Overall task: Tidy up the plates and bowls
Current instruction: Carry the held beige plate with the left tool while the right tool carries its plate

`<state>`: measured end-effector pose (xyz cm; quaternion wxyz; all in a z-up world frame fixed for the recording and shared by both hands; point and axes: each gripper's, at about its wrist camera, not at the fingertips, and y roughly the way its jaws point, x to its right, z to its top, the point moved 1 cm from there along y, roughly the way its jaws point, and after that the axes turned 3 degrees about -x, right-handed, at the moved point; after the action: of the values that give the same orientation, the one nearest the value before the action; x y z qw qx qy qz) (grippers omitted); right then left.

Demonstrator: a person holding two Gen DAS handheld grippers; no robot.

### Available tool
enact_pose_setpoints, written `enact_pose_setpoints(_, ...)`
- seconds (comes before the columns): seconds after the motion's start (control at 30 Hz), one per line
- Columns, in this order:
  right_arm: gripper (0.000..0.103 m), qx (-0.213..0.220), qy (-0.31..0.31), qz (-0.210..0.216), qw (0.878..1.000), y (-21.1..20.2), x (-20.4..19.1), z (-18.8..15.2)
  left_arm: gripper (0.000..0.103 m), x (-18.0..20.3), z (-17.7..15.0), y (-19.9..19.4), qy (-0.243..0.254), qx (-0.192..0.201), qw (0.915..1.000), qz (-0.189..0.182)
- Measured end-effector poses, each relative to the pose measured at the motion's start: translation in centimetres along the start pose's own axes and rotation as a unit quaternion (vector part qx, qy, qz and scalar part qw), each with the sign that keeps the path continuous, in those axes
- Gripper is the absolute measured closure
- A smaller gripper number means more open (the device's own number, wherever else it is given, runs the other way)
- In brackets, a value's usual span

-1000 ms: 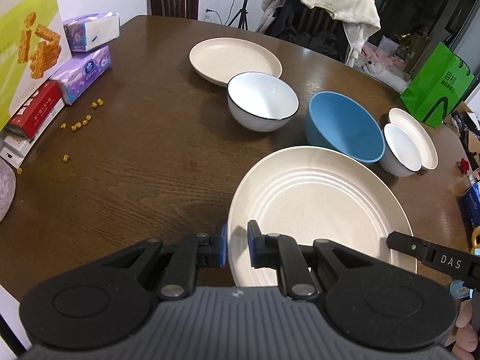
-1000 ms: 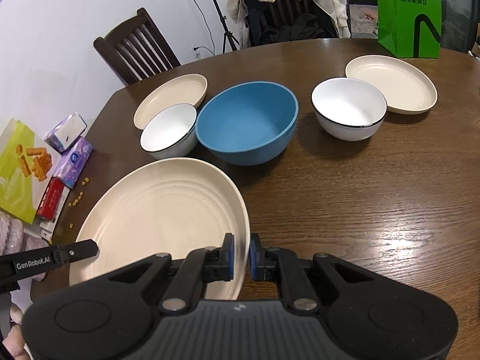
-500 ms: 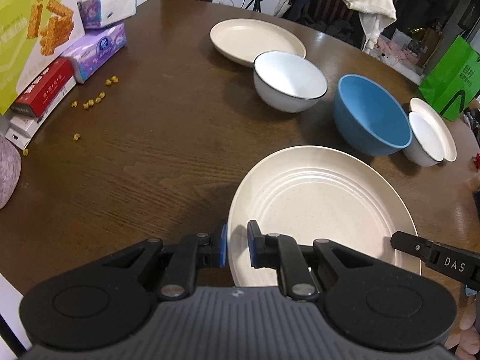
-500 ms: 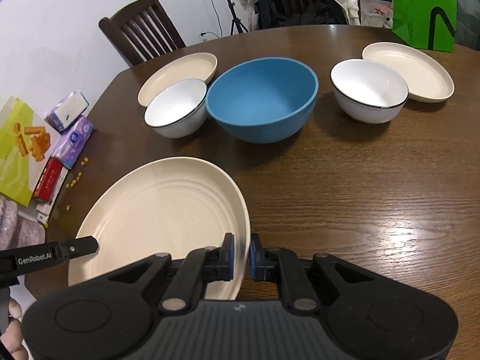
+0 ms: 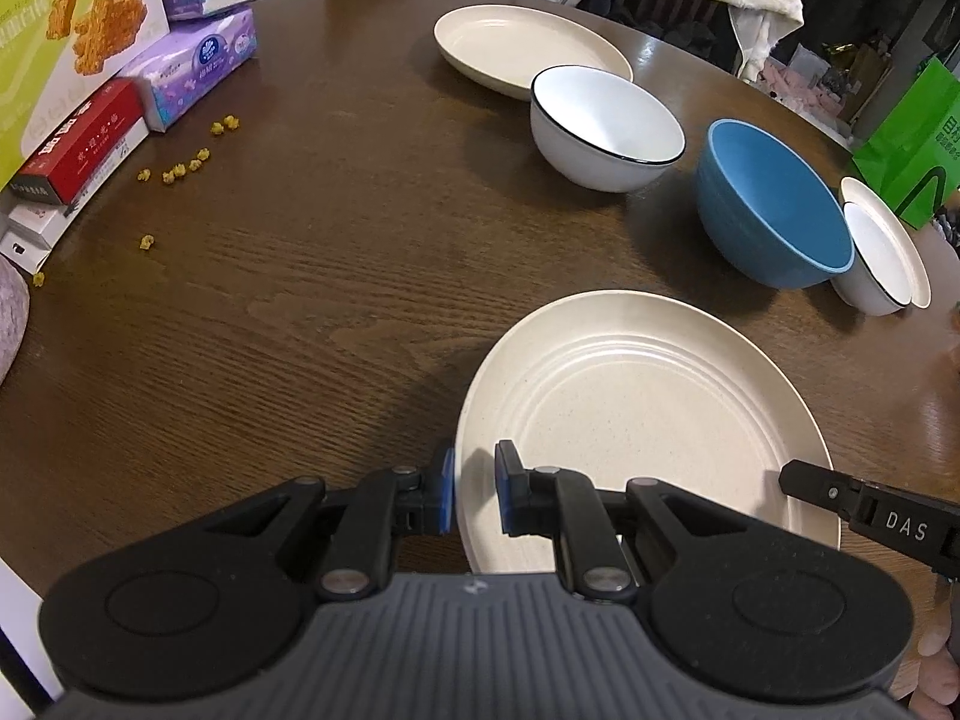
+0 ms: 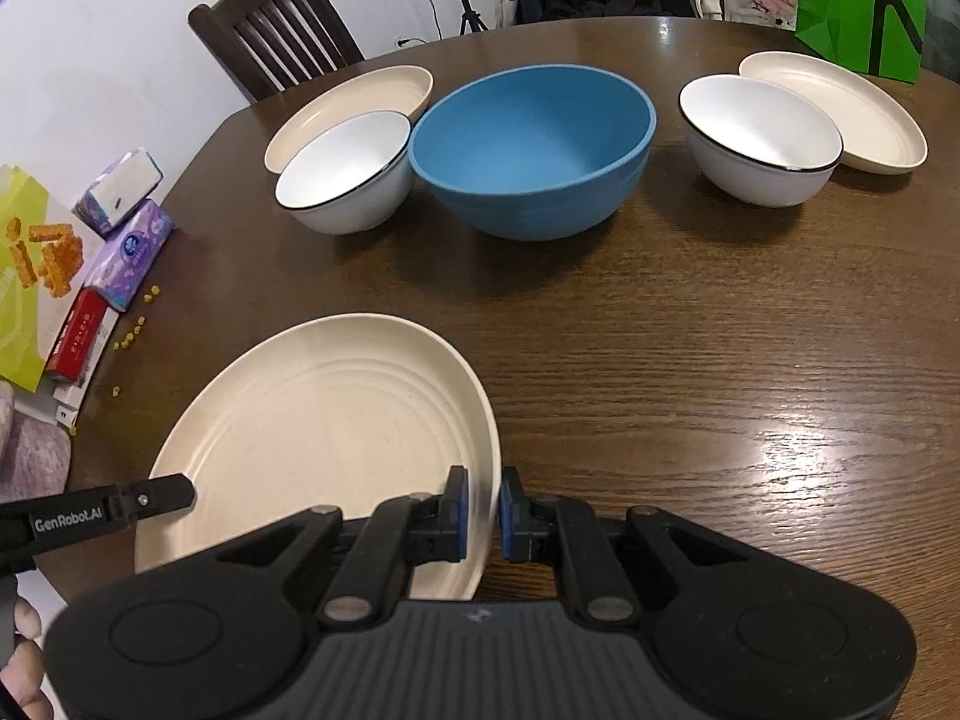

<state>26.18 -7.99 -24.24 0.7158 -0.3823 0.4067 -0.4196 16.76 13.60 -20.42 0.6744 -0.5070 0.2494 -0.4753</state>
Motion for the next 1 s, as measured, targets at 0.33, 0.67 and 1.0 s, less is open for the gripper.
enact_pose_setpoints(0.33, 0.093, -0.009, -0.003, 0.003, 1.000, 1.5, -0.1, -0.6, 0.089, -0.5, -0.8, 0.9, 0.002, -0.004, 1.0000, 0.006)
enact_pose_setpoints(0.67, 0.093, -0.016, -0.006, -0.003, 1.000, 2.6, -0.3, -1.2, 0.089, -1.2, -1.2, 2.3, 0.000, -0.021, 0.9998, 0.005)
enact_pose_setpoints(1.0, 0.091, -0.022, -0.012, -0.011, 1.000, 3.8, -0.9, -1.5, 0.088, -1.4, -1.4, 2.7, 0.006, -0.028, 0.9996, 0.005)
